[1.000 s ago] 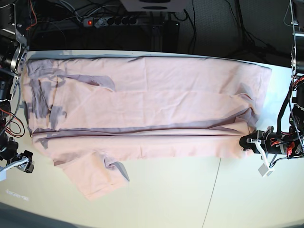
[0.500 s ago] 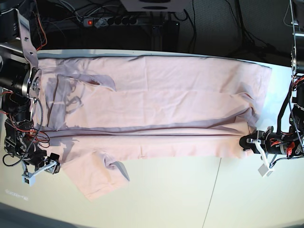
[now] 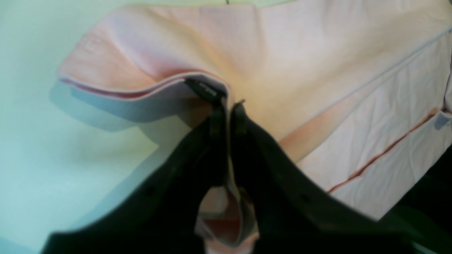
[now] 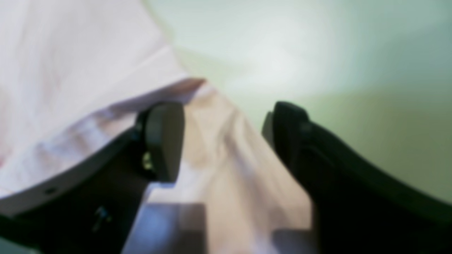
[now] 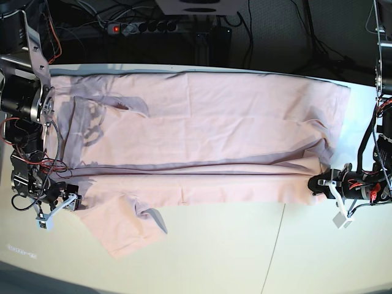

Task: Fold the T-shirt properly
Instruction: 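Release the right gripper and move it along the shirt's folded edge, then pull the folded edge taut between both grippers, then regrasp the shirt's end with the right gripper and lift it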

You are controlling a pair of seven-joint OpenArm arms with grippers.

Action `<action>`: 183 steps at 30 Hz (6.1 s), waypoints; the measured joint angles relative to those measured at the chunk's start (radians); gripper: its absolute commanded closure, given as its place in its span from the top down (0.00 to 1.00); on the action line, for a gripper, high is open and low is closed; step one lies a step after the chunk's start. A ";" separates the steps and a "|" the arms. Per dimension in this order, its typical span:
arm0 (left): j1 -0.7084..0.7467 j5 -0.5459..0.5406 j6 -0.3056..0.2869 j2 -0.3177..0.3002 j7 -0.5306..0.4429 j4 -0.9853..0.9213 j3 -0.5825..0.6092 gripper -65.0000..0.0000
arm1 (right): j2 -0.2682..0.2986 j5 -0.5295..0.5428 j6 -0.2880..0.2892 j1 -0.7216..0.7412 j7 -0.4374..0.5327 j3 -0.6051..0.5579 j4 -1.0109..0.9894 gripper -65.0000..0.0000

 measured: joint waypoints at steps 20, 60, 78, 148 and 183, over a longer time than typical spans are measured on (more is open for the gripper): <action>-0.006 0.000 0.000 0.000 -0.001 0.000 0.000 0.00 | -0.025 -0.004 0.002 -0.019 0.067 -0.206 0.015 0.15; 0.214 -0.022 -0.003 -0.135 0.044 0.480 0.005 0.00 | 0.195 0.224 0.010 -0.538 -0.016 -0.081 0.739 0.00; 0.275 -0.058 -0.003 -0.135 0.085 0.480 0.005 0.24 | 0.187 0.245 0.011 -0.642 -0.022 -0.042 0.765 0.00; 0.274 -0.107 -0.003 -0.174 0.049 0.480 -0.103 0.49 | -0.086 0.168 0.049 -0.049 -0.077 0.035 0.052 0.58; 0.283 -0.072 -0.003 -0.174 0.006 0.480 -0.103 0.49 | 0.006 0.339 0.091 -0.414 -0.216 0.030 0.764 0.00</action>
